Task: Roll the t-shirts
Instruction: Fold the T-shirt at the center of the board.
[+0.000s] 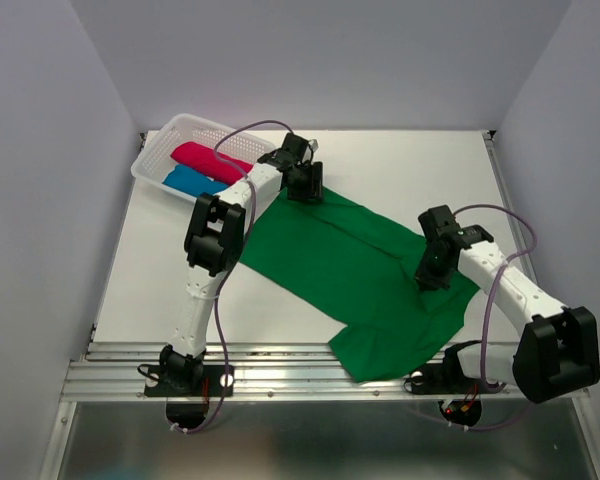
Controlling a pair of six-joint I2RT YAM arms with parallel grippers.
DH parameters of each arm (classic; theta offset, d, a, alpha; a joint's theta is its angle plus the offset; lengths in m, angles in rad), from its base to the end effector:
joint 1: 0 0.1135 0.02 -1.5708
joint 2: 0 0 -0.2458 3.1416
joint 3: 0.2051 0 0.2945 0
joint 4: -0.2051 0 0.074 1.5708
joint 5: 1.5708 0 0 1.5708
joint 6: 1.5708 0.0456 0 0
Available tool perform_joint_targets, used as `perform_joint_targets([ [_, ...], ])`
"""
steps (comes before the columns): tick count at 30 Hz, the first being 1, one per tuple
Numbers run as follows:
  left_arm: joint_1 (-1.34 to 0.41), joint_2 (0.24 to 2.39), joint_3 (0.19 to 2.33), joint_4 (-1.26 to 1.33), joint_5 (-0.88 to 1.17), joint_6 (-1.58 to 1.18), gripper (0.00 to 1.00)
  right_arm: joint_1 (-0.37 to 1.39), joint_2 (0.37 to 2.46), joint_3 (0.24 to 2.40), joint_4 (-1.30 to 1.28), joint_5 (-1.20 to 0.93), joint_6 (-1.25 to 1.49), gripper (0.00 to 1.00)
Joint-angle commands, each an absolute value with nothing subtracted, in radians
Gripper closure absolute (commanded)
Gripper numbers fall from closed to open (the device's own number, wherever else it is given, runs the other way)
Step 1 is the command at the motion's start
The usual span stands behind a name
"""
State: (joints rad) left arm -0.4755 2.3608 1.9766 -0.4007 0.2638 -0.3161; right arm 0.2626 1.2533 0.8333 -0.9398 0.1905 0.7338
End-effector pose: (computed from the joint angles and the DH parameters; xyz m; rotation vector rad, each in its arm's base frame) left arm 0.4994 -0.2705 0.1506 0.3262 2.4084 -0.6849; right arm 0.2493 0.0581 0.1681 0.6968 2.7785 -0.0955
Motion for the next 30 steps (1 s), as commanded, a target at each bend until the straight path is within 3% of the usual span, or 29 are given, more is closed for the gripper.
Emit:
perform_joint_targets([
  [1, -0.468, 2.35, 2.005, -0.388, 0.275, -0.318, 0.38, 0.275, 1.216, 0.905, -1.0, 0.143, 0.707, 0.99],
  [17, -0.463, 2.353, 2.002, -0.39, 0.275, -0.311, 0.37, 0.331, 1.226, 0.943, -1.117, 0.069, 0.719, 0.99],
  [28, -0.462, 2.353, 1.997, -0.387, 0.279, -0.304, 0.37, 0.387, 1.292, 0.847, -0.979, -0.022, 0.775, 0.99],
  [30, -0.46, 2.356, 2.0, -0.39, 0.281, -0.304, 0.36, 0.387, 1.298, 0.853, -0.994, -0.005, 0.778, 0.74],
])
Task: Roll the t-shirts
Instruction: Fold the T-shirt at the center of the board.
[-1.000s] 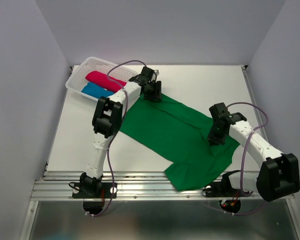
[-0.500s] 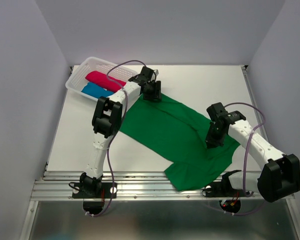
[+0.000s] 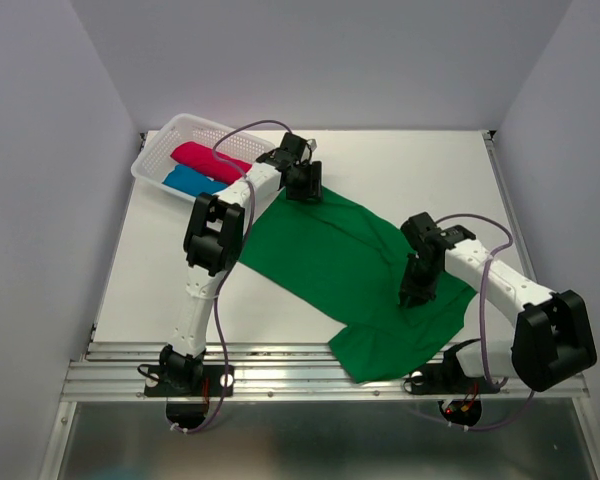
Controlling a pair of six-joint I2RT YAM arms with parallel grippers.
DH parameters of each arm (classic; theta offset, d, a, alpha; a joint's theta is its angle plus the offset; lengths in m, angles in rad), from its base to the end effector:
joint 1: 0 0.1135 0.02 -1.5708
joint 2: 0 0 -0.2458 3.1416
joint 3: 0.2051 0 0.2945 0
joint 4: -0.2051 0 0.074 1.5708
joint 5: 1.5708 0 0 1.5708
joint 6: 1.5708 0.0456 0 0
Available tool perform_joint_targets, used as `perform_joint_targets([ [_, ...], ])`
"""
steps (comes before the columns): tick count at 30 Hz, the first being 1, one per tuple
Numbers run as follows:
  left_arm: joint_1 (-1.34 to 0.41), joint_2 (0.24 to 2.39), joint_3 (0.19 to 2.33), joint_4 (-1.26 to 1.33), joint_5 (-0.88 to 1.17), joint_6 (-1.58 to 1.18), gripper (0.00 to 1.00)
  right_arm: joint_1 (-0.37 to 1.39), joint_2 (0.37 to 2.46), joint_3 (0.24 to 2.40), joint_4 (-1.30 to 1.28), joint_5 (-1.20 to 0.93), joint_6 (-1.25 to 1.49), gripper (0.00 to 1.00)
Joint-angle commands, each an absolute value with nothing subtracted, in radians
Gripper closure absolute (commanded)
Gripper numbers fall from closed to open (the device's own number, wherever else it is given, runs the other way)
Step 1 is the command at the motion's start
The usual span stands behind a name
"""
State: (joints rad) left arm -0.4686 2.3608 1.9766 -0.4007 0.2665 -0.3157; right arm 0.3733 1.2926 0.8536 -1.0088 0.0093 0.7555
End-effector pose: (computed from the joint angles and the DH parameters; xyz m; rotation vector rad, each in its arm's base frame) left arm 0.5012 -0.2672 0.1507 0.3197 2.4084 -0.6848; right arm 0.2363 0.0921 0.1629 0.5767 2.9761 0.0879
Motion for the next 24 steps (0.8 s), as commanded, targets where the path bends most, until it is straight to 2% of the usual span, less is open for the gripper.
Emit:
perform_joint_targets([
  [1, -0.459, 2.361, 2.006, -0.391, 0.281, -0.301, 0.36, 0.387, 1.295, 0.86, -1.002, 0.005, 0.776, 0.67],
  [3, -0.459, 2.361, 2.009, -0.393, 0.282, -0.299, 0.36, 0.387, 1.29, 0.883, -1.041, 0.078, 0.775, 0.63],
  [5, -0.459, 2.359, 2.016, -0.396, 0.284, -0.298, 0.35, 0.387, 1.295, 0.943, -1.081, 0.162, 0.785, 0.53],
  [9, -0.457, 2.342, 2.023, -0.402, 0.288, -0.295, 0.35, 0.368, 1.299, 1.044, -1.155, 0.308, 0.804, 0.45],
  [13, -0.459, 2.313, 2.032, -0.403, 0.29, -0.285, 0.34, 0.211, 1.293, 1.066, -1.108, 0.324, 0.776, 0.43],
  [16, -0.457, 2.301, 2.042, -0.403, 0.288, -0.282, 0.34, 0.036, 1.278, 1.025, -1.008, 0.267, 0.736, 0.51],
  [18, -0.459, 2.302, 2.054, -0.406, 0.291, -0.282, 0.34, -0.059, 1.29, 0.986, -0.95, 0.242, 0.723, 0.62],
  [19, -0.459, 2.31, 2.06, -0.41, 0.294, -0.282, 0.34, -0.083, 1.298, 0.976, -0.931, 0.238, 0.716, 0.72],
  [20, -0.459, 2.312, 2.062, -0.414, 0.296, -0.282, 0.34, -0.122, 1.308, 0.956, -0.902, 0.241, 0.715, 0.76],
  [22, -0.459, 2.321, 2.059, -0.411, 0.301, -0.284, 0.34, -0.159, 1.336, 0.936, -0.869, 0.238, 0.71, 0.82],
  [24, -0.457, 2.325, 2.054, -0.41, 0.302, -0.284, 0.34, -0.184, 1.354, 0.919, -0.838, 0.241, 0.706, 0.83],
])
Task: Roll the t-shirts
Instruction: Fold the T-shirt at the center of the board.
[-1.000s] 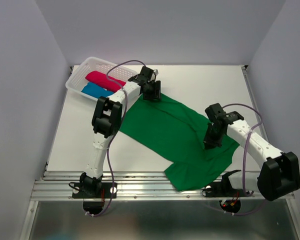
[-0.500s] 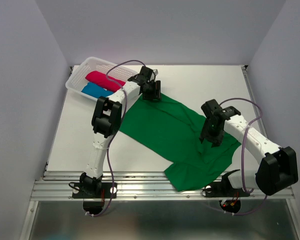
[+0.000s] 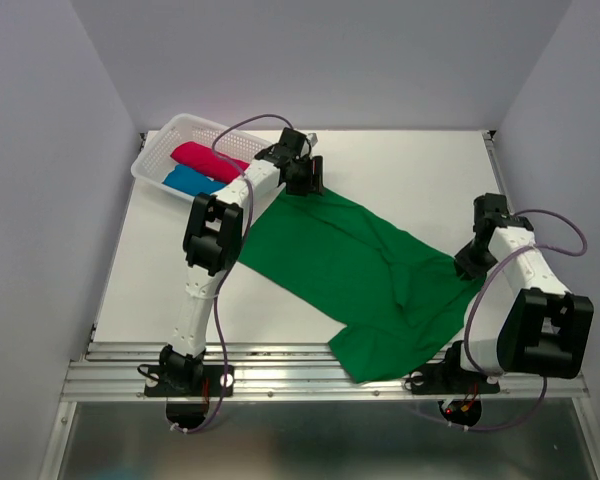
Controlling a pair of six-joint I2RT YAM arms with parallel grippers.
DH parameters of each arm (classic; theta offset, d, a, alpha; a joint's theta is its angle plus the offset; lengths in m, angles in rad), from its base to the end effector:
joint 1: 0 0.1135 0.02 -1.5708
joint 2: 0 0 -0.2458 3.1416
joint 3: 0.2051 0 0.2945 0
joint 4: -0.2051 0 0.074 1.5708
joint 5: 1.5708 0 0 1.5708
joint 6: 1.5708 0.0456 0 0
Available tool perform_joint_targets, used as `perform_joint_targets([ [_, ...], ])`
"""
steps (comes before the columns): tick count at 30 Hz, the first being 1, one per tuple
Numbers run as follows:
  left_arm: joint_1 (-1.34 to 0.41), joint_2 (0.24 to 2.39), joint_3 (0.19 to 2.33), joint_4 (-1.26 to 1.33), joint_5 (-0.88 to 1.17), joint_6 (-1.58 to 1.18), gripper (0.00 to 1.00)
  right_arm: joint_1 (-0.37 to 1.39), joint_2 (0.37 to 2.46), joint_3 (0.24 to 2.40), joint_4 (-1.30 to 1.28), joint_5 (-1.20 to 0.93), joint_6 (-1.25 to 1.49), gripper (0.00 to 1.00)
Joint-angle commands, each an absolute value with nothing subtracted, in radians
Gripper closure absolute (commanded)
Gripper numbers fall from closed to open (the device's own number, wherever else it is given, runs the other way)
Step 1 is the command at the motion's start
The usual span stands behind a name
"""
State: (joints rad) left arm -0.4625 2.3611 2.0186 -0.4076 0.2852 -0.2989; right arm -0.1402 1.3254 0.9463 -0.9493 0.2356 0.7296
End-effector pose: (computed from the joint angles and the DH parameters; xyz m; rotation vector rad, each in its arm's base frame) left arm 0.5067 -0.2669 0.1658 0.3438 2.3676 -0.7043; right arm 0.2745 -0.0495 0.1861 1.2311 2.5530 -0.2207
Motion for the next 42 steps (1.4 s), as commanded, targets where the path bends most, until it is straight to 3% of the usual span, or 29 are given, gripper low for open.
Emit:
perform_joint_targets([
  [1, -0.457, 2.329, 2.051, -0.408, 0.302, -0.284, 0.34, -0.193, 1.364, 0.91, -0.821, 0.244, 0.704, 0.83],
  [14, -0.446, 2.402, 2.069, -0.443, 0.246, -0.273, 0.34, -0.281, 1.548, 0.833, -0.655, 0.356, 0.658, 0.86],
  [28, -0.426, 2.49, 2.158, -0.466, 0.169, -0.262, 0.34, -0.301, 1.721, 0.968, -0.606, 0.373, 0.601, 0.87],
  [42, -0.429, 2.545, 2.321, -0.46, 0.224, -0.278, 0.34, -0.301, 2.037, 1.354, -0.517, 0.387, 0.548, 0.87],
])
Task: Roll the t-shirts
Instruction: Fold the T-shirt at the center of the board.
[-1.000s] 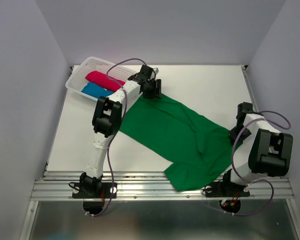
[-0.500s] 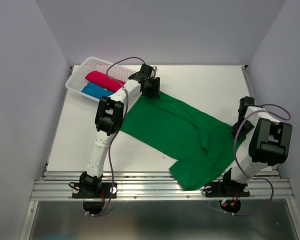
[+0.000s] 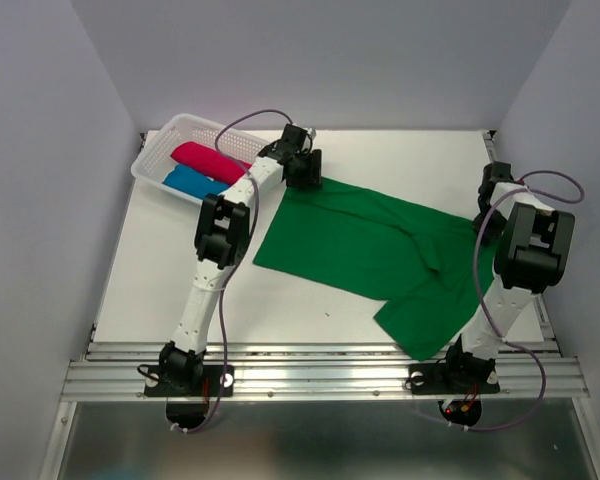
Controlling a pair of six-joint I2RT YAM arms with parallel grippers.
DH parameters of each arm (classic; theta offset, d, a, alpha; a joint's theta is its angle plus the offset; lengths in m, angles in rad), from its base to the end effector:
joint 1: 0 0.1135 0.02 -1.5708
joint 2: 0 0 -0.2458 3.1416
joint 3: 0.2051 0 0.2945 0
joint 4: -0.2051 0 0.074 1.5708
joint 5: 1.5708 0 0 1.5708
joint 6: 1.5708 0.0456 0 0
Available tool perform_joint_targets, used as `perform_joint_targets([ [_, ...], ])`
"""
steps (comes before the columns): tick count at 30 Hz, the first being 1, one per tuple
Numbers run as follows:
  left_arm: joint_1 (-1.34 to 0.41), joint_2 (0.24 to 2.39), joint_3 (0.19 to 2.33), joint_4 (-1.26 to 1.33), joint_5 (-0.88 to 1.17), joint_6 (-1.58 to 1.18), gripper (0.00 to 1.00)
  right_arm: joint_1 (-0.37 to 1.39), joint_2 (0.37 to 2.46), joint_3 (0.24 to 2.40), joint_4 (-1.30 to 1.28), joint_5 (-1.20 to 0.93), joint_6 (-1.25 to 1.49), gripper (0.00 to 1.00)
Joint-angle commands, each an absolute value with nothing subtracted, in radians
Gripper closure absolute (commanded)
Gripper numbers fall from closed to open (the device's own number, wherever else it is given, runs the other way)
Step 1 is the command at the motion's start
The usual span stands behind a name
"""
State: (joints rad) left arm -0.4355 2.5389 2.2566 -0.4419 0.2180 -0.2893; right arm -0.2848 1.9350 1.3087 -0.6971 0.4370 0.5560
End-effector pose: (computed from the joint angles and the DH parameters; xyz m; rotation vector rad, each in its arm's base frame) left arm 0.5443 -0.2641 0.1516 0.2874 2.3367 -0.6162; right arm 0.3828 -0.1322 0.1110 1.2071 2.5117 -0.5661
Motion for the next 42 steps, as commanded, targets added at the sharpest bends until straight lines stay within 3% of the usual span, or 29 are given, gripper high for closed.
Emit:
perform_joint_targets([
  [1, -0.431, 2.542, 2.329, -0.459, 0.224, -0.278, 0.34, -0.301, 2.043, 1.397, -0.514, 0.373, 0.543, 0.87],
  [7, -0.434, 2.497, 2.419, -0.462, 0.221, -0.276, 0.33, -0.29, 2.043, 1.528, -0.517, 0.222, 0.526, 0.81],
  [13, -0.457, 2.341, 2.362, -0.474, 0.183, -0.268, 0.33, -0.255, 1.821, 1.47, -0.552, 0.199, 0.555, 0.65],
  [17, -0.468, 2.191, 2.171, -0.462, 0.152, -0.281, 0.34, -0.245, 1.637, 1.33, -0.583, 0.209, 0.572, 0.54],
  [22, -0.48, 1.972, 1.911, -0.427, 0.107, -0.299, 0.33, -0.209, 1.447, 1.2, -0.652, 0.164, 0.566, 0.54],
  [28, -0.503, 1.801, 1.6, -0.384, 0.075, -0.328, 0.34, -0.04, 1.302, 1.028, -0.7, 0.137, 0.649, 0.53],
  [31, -0.506, 1.749, 1.488, -0.359, 0.067, -0.348, 0.34, 0.002, 1.27, 0.911, -0.637, 0.1, 0.698, 0.45],
  [35, -0.506, 1.71, 1.425, -0.351, 0.04, -0.345, 0.34, 0.002, 1.238, 0.813, -0.473, 0.057, 0.733, 0.39],
  [42, -0.508, 1.724, 1.46, -0.374, 0.031, -0.333, 0.34, 0.002, 1.284, 0.758, -0.351, 0.139, 0.756, 0.38],
])
